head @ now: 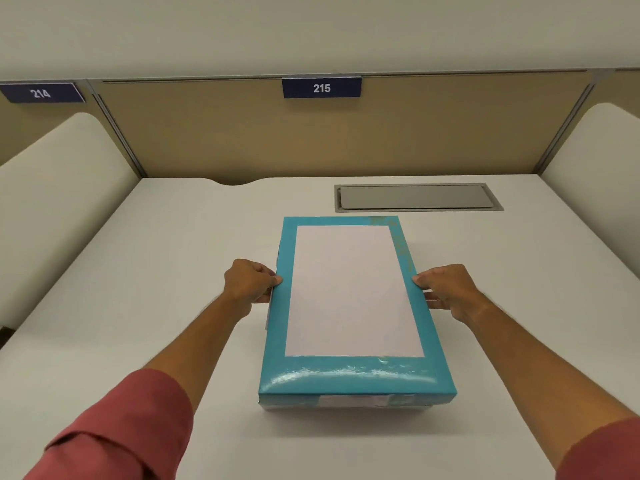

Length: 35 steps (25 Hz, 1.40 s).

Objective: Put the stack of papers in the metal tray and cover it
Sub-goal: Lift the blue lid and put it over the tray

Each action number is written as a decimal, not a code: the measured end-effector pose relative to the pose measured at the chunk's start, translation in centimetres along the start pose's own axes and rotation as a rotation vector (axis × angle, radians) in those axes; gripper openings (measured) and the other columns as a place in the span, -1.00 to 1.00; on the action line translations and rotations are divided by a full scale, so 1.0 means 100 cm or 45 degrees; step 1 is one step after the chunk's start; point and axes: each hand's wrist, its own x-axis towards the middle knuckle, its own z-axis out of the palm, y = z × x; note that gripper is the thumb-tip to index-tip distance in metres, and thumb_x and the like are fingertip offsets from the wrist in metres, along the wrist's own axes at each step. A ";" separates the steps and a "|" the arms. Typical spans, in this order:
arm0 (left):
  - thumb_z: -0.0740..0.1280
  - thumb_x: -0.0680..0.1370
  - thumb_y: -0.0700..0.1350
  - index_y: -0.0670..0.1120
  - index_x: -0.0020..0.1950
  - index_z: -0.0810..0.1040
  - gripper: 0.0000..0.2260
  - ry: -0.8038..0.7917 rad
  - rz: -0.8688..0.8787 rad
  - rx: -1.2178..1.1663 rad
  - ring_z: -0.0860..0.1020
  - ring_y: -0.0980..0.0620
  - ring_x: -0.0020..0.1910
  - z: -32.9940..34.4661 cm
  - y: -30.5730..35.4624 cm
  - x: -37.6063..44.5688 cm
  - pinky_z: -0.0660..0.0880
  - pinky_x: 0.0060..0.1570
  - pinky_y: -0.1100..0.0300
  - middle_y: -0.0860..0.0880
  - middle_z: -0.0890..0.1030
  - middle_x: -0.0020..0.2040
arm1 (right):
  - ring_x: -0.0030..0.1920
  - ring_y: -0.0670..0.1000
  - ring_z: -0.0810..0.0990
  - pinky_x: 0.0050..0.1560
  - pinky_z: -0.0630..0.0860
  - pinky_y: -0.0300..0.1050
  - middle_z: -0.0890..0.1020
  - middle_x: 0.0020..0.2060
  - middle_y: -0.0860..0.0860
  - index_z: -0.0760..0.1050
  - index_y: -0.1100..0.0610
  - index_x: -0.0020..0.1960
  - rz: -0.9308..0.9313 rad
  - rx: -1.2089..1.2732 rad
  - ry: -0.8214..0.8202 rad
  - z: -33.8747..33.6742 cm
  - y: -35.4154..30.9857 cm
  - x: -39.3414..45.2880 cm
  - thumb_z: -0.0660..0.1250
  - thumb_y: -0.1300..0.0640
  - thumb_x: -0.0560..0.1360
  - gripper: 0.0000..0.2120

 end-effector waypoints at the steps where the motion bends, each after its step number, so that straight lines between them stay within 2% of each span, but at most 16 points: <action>1: 0.53 0.39 -0.25 -0.21 -0.23 0.62 -0.90 0.013 -0.005 0.016 0.66 -0.04 -0.30 0.001 -0.001 0.002 0.56 -0.48 0.22 -0.12 0.66 -0.21 | -0.18 0.15 0.69 -0.23 0.66 -0.01 0.68 -0.08 0.19 0.59 0.32 0.00 0.008 -0.011 -0.004 0.003 0.002 0.002 0.47 0.21 0.44 -0.79; 8: 0.53 0.39 -0.24 -0.19 -0.24 0.63 -0.90 0.063 -0.096 0.104 0.65 -0.04 -0.33 0.004 -0.016 0.020 0.60 -0.41 0.18 -0.13 0.65 -0.23 | -0.16 0.17 0.71 -0.18 0.68 0.07 0.67 -0.11 0.20 0.56 0.36 -0.02 0.090 -0.064 -0.028 0.016 0.001 0.012 0.50 0.25 0.40 -0.76; 10: 0.54 0.38 -0.23 -0.20 -0.23 0.63 -0.88 0.048 -0.137 0.112 0.66 -0.04 -0.35 0.007 -0.020 0.025 0.59 -0.40 0.18 -0.13 0.65 -0.23 | -0.18 0.16 0.71 -0.25 0.68 0.01 0.68 -0.12 0.21 0.55 0.38 -0.02 0.148 -0.066 -0.067 0.015 0.000 0.014 0.50 0.29 0.40 -0.77; 13: 0.56 0.36 -0.22 -0.22 -0.18 0.63 -0.84 0.029 -0.206 0.120 0.66 -0.02 -0.39 0.007 -0.022 0.032 0.55 -0.52 0.23 -0.13 0.66 -0.24 | -0.26 0.10 0.70 -0.46 0.63 -0.12 0.68 -0.17 0.22 0.56 0.37 -0.10 0.266 -0.078 -0.118 0.013 -0.005 0.017 0.49 0.34 0.39 -0.85; 17: 0.56 0.34 -0.27 -0.25 -0.17 0.61 -0.82 -0.013 -0.263 0.146 0.65 -0.03 -0.45 0.011 -0.021 0.039 0.52 -0.60 0.25 -0.17 0.65 -0.25 | -0.30 0.10 0.69 -0.51 0.60 -0.15 0.68 -0.21 0.22 0.56 0.37 -0.11 0.345 -0.152 -0.126 0.016 -0.006 0.024 0.49 0.37 0.38 -0.86; 21: 0.55 0.35 -0.29 -0.26 -0.19 0.60 -0.84 -0.018 -0.274 0.147 0.62 0.02 -0.57 0.014 -0.028 0.044 0.48 -0.64 0.28 -0.17 0.64 -0.29 | -0.25 0.12 0.69 -0.46 0.64 -0.11 0.67 -0.19 0.23 0.55 0.39 -0.08 0.370 -0.180 -0.126 0.020 -0.002 0.029 0.49 0.38 0.38 -0.83; 31: 0.55 0.36 -0.24 -0.23 -0.20 0.61 -0.85 -0.023 -0.256 0.202 0.60 0.07 -0.60 0.018 -0.035 0.046 0.44 -0.67 0.32 -0.12 0.64 -0.32 | -0.27 0.07 0.66 -0.47 0.63 -0.15 0.64 -0.21 0.19 0.54 0.34 -0.16 0.367 -0.214 -0.061 0.024 0.002 0.025 0.48 0.37 0.39 -0.88; 35: 0.54 0.37 -0.24 -0.23 -0.20 0.61 -0.86 -0.033 -0.215 0.230 0.61 0.05 -0.58 0.015 -0.034 0.042 0.46 -0.64 0.31 -0.11 0.64 -0.33 | -0.20 0.13 0.70 -0.28 0.66 -0.04 0.66 -0.13 0.22 0.57 0.38 -0.05 0.288 -0.253 0.024 0.026 0.005 0.020 0.52 0.32 0.36 -0.78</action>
